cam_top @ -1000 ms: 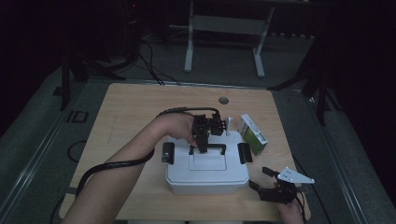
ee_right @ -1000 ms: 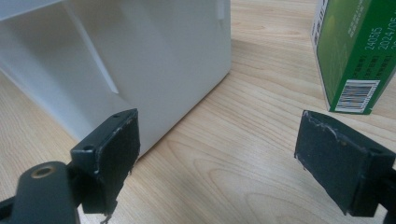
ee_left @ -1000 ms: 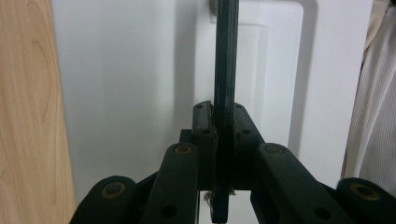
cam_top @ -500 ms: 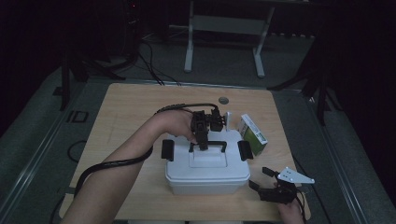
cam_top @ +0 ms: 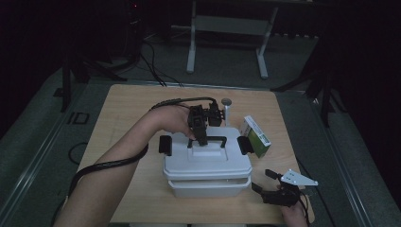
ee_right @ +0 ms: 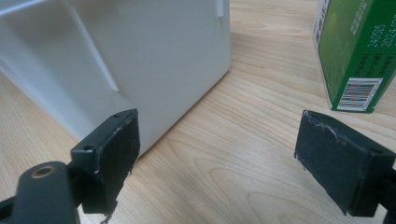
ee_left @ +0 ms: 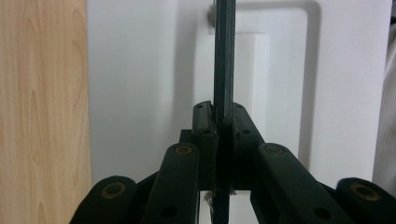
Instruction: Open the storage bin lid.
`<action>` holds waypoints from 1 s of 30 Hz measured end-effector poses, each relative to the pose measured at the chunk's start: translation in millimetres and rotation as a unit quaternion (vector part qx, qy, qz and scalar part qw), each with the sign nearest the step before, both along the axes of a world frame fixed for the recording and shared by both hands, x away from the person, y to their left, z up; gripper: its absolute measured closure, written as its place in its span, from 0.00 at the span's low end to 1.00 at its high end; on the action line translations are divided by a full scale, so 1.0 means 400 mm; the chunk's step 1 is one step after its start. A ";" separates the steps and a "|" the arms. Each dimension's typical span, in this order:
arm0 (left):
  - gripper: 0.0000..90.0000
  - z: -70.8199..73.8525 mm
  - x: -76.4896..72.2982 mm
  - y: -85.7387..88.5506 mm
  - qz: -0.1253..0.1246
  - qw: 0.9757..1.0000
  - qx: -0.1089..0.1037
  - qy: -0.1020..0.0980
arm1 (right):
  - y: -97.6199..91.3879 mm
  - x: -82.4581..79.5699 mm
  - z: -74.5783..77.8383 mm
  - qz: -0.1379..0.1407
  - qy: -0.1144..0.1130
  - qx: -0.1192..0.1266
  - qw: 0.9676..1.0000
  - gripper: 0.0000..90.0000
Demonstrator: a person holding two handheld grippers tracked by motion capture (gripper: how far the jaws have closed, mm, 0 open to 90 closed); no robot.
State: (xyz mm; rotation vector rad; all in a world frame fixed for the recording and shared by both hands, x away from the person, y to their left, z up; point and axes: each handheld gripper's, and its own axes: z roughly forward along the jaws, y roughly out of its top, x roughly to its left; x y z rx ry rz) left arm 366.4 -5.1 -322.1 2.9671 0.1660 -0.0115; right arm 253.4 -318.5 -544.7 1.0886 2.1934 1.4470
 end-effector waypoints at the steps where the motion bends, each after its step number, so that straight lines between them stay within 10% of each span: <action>1: 0.93 0.002 0.000 0.004 0.004 1.000 -0.003 0.001 | 0.000 0.000 0.001 0.000 0.000 0.000 1.000 0.15; 30: 0.93 0.030 -0.009 0.214 0.063 0.997 -0.044 -0.029 | 0.005 0.001 0.000 -0.001 0.004 -0.004 1.000 0.15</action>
